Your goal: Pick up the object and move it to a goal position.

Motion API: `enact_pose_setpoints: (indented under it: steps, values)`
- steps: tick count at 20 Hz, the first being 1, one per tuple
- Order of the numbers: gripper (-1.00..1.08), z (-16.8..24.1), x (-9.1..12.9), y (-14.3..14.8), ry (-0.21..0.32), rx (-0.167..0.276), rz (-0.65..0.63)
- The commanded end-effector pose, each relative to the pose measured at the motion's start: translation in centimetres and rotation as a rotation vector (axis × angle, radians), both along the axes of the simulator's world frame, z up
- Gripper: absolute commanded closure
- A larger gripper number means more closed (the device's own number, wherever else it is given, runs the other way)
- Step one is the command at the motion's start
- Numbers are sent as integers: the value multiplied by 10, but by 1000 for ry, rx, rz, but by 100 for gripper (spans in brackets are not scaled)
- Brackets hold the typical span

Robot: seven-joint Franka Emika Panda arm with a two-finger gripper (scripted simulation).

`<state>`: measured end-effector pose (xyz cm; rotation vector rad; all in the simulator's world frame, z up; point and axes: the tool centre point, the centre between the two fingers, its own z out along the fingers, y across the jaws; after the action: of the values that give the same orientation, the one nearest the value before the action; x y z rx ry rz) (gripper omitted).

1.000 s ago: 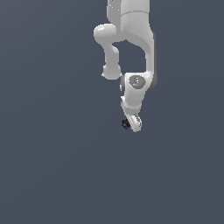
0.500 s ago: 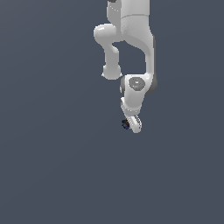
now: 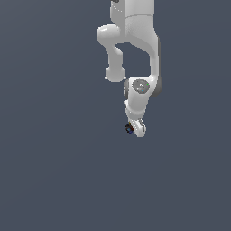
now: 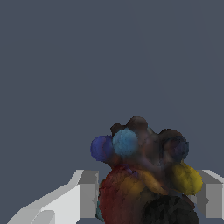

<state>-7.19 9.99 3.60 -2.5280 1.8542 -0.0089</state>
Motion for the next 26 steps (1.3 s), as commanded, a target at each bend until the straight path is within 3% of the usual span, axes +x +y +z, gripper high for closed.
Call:
enact_pose_setpoints:
  steps: [1,10,26]
  values:
    - [108,4,3,-1,-2,0,0]
    - [108,37,31,-8,0,-2,0]
    - [108,137,120,-28,5,-3,2]
